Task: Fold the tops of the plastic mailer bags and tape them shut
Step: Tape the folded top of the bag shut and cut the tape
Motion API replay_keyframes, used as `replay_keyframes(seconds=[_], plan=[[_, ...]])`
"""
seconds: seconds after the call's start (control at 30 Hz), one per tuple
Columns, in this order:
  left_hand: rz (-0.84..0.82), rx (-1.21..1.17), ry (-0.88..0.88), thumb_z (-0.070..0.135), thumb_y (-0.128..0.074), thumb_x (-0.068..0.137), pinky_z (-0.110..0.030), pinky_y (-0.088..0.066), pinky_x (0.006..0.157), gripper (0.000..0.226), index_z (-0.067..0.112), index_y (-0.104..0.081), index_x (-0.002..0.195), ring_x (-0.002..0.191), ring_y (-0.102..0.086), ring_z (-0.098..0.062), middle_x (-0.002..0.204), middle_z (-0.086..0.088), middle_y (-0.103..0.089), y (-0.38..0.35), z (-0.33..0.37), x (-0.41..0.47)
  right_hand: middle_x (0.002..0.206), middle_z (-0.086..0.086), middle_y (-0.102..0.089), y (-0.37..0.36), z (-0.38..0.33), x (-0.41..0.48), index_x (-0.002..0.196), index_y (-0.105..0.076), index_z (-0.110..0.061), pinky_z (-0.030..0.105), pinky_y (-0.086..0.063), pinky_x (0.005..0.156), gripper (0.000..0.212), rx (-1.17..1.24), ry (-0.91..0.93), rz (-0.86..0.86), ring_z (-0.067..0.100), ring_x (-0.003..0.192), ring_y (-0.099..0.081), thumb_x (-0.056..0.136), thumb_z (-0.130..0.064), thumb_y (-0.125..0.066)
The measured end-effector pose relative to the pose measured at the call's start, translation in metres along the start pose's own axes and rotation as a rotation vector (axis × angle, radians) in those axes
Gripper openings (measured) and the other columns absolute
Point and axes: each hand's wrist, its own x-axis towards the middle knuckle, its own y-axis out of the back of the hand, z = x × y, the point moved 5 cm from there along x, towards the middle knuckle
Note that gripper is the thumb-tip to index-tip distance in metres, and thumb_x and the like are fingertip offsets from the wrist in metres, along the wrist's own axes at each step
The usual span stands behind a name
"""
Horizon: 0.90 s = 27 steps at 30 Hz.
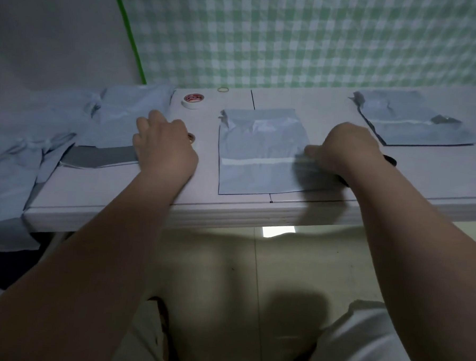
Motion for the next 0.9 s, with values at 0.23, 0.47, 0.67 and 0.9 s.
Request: replay_keyframes(seconds=[0.23,0.47,0.67,0.9], plan=[[-0.217,-0.66,0.03,0.016,-0.067,0.078,-0.028,-0.045,0.085,0.024,0.015,-0.063,0.101,0.096,-0.056,-0.021,0.109,-0.003,-0.056,-0.007,0.031,-0.017,0.089,0.012,-0.054,-0.011,0.002,0.001,0.069,-0.044,-0.009,0.032,-0.037,0.069,0.028,0.024,-0.081,-0.014,0.032,0.082,-0.05,0.082,-0.028,-0.06],[-0.452,-1.072,0.328,-0.002,-0.078,0.066,-0.044,-0.055,0.087,0.035,0.015,-0.061,0.091,0.096,-0.064,-0.029,0.108,-0.012,-0.062,-0.021,0.034,-0.025,0.101,0.017,-0.061,-0.006,0.002,0.004,0.09,-0.058,-0.008,0.026,-0.036,0.067,0.023,0.196,-0.106,0.057,0.032,0.091,-0.057,0.08,-0.027,-0.064],[-0.511,-1.193,0.435,-0.008,-0.069,0.079,-0.014,-0.048,0.045,0.026,0.012,-0.052,0.081,0.065,-0.056,-0.015,0.084,-0.008,-0.058,-0.013,0.028,-0.033,0.08,-0.001,-0.055,-0.007,0.013,-0.003,0.072,-0.053,-0.018,0.026,-0.034,0.056,0.02,0.543,-0.149,0.09,0.019,0.082,-0.053,0.075,-0.016,-0.072],[-0.571,-1.333,0.533,-0.014,-0.055,0.086,-0.013,-0.051,0.047,0.025,0.009,-0.05,0.077,0.068,-0.057,-0.012,0.079,-0.008,-0.056,-0.012,0.014,-0.049,0.081,-0.001,-0.055,-0.022,0.026,-0.016,0.07,-0.048,-0.022,0.029,-0.046,0.07,0.027,0.861,-0.268,0.039,0.022,0.087,-0.055,0.078,-0.008,-0.069]])
